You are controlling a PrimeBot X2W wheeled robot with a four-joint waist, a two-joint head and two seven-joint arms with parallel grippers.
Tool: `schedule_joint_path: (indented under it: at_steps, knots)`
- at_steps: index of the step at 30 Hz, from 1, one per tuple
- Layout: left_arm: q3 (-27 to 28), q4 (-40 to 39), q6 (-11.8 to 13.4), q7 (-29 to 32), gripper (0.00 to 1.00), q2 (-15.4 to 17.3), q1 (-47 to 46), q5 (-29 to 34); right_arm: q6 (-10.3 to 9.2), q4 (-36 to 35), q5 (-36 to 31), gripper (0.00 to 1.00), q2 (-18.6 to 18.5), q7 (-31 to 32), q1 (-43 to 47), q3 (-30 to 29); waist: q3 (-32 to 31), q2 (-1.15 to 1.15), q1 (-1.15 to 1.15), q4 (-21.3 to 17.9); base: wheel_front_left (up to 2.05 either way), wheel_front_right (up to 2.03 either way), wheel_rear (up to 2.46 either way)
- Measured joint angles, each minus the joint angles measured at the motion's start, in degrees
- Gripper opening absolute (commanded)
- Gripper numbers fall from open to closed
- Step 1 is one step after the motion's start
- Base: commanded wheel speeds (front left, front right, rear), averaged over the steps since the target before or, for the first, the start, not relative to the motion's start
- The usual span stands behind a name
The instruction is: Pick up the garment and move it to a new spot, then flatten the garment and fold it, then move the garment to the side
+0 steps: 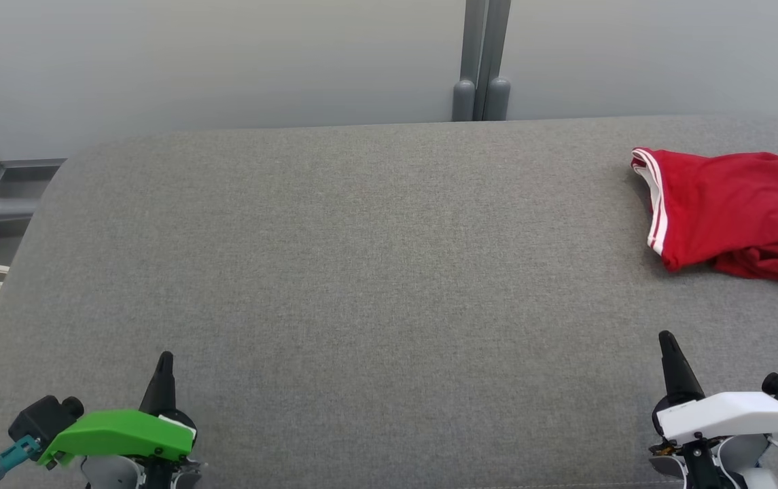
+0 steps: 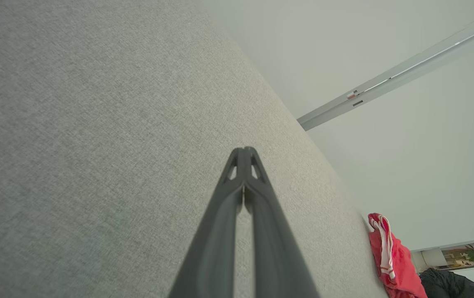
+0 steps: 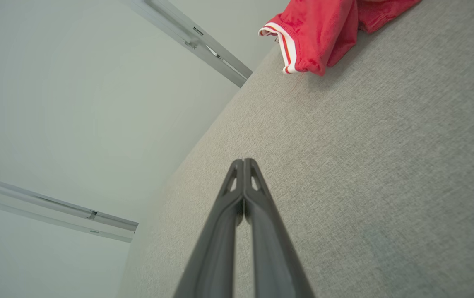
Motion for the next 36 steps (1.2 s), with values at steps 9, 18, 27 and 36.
schedule_joint_path:
  at_steps: [9, 18, 27, 36]
  knots:
    - [1.45, -0.09, -0.91, 1.71, 0.00, -0.79, -1.00, -4.48, -0.01, -0.99, 5.99, 0.00, -0.04, 1.00, 0.00, -0.41, 0.11, 0.00, 0.00, -0.10, 0.00, 0.00, 0.00]
    - [2.85, -0.20, -1.56, 3.48, 0.00, -1.48, -1.80, -8.61, -0.02, -1.86, 11.38, 0.00, -0.10, 1.76, 0.00, -0.83, 0.23, 0.00, 0.00, -0.20, 0.00, 0.00, 0.00]
    - [4.08, -0.31, -2.42, 4.95, 0.00, -2.01, -2.64, -12.56, -0.02, -2.63, 16.52, 0.00, -0.13, 2.48, 0.00, -1.21, 0.34, 0.00, 0.00, -0.30, 0.00, 0.00, 0.00]
    - [5.15, -0.36, -3.11, 6.34, 0.00, -2.70, -3.43, -16.19, -0.02, -3.42, 21.16, 0.00, -0.16, 3.28, 0.00, -1.56, 0.46, 0.00, 0.00, -0.40, 0.00, 0.00, 0.00]
